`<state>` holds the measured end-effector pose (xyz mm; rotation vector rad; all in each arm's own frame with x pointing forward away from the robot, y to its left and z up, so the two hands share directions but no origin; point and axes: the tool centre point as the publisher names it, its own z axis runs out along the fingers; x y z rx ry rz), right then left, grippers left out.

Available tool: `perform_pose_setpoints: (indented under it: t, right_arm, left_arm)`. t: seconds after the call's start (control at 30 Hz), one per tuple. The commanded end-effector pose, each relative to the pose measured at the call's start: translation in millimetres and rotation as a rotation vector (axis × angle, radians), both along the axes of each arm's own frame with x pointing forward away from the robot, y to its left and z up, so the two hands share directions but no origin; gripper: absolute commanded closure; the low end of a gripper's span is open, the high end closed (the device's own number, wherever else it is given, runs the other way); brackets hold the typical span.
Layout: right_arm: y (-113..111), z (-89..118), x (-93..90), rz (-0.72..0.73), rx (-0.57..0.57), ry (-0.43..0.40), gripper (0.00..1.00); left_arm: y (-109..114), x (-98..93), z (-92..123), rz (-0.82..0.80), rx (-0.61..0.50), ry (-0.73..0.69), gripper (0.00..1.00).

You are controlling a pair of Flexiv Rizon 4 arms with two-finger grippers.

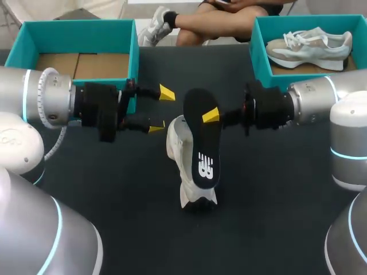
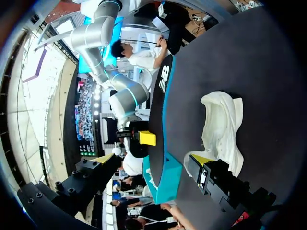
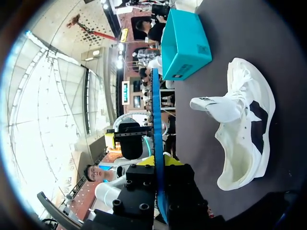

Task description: Take the shoe out of the shoebox, open the shoe tongue, remove and reinsert the insole, then place the shoe into the shoebox

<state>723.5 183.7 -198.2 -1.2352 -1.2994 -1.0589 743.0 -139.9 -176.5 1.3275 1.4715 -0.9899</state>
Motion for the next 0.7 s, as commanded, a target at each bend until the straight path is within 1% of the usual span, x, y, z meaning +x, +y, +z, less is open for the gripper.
perform_pose_setpoints:
  t: [0.03, 0.13, 0.17, 0.23, 0.3, 0.33, 0.37, 0.43, 0.47, 0.5, 0.53, 0.6, 0.63, 0.7]
  right_arm:
    - [5.5, -1.1, -6.8, -0.018, 0.013, 0.000, 1.00]
    - [10.6, -0.8, -8.5, -0.018, 0.027, 0.000, 1.00]
    - [11.6, -0.8, -8.8, -0.018, 0.028, 0.001, 1.00]
    - [13.3, -0.9, -9.4, -0.019, 0.031, 0.001, 1.00]
    - [15.4, -1.5, -9.9, -0.018, 0.032, 0.003, 1.00]
    - [16.7, -1.7, -10.0, -0.017, 0.034, 0.004, 1.00]
    - [17.9, -1.7, -10.1, -0.014, 0.036, 0.004, 1.00]
    - [19.6, -1.6, -10.1, -0.012, 0.039, 0.003, 1.00]
    - [20.1, -1.6, -9.9, -0.012, 0.040, 0.003, 1.00]
    - [20.8, -1.8, -9.7, -0.011, 0.042, 0.003, 1.00]
    - [21.7, -1.9, -9.3, -0.011, 0.044, 0.002, 1.00]
    - [23.8, -2.2, -8.5, -0.007, 0.048, 0.001, 1.00]
    - [24.9, -2.1, -8.0, -0.005, 0.048, 0.000, 1.00]
    - [26.8, -1.5, -7.4, 0.000, 0.049, 0.000, 1.00]
  left_arm:
    - [-9.1, 7.9, -12.9, -0.006, -0.057, -0.007, 0.00]
    - [-14.1, 10.6, -14.1, -0.013, -0.077, -0.008, 0.00]
    - [-15.7, 11.5, -14.3, -0.013, -0.078, -0.008, 0.01]
    - [-18.5, 12.9, -15.3, -0.016, -0.083, -0.008, 0.07]
    - [-21.1, 14.0, -16.3, -0.020, -0.092, -0.005, 0.16]
    - [-22.5, 14.2, -17.1, -0.023, -0.093, -0.003, 0.18]
    - [-23.8, 14.8, -18.2, -0.023, -0.093, -0.002, 0.24]
    - [-26.7, 15.6, -20.3, -0.026, -0.104, 0.008, 0.29]
    - [-27.7, 15.9, -21.1, -0.026, -0.103, 0.008, 0.29]
    - [-29.3, 16.3, -22.0, -0.027, -0.109, 0.012, 0.34]
    - [-30.9, 17.0, -23.2, -0.026, -0.109, 0.012, 0.42]
    - [-33.9, 18.2, -25.3, -0.025, -0.118, 0.014, 0.51]
    - [-35.6, 18.7, -26.4, -0.024, -0.121, 0.013, 0.54]
    - [-39.0, 19.7, -28.3, -0.020, -0.133, 0.017, 0.57]
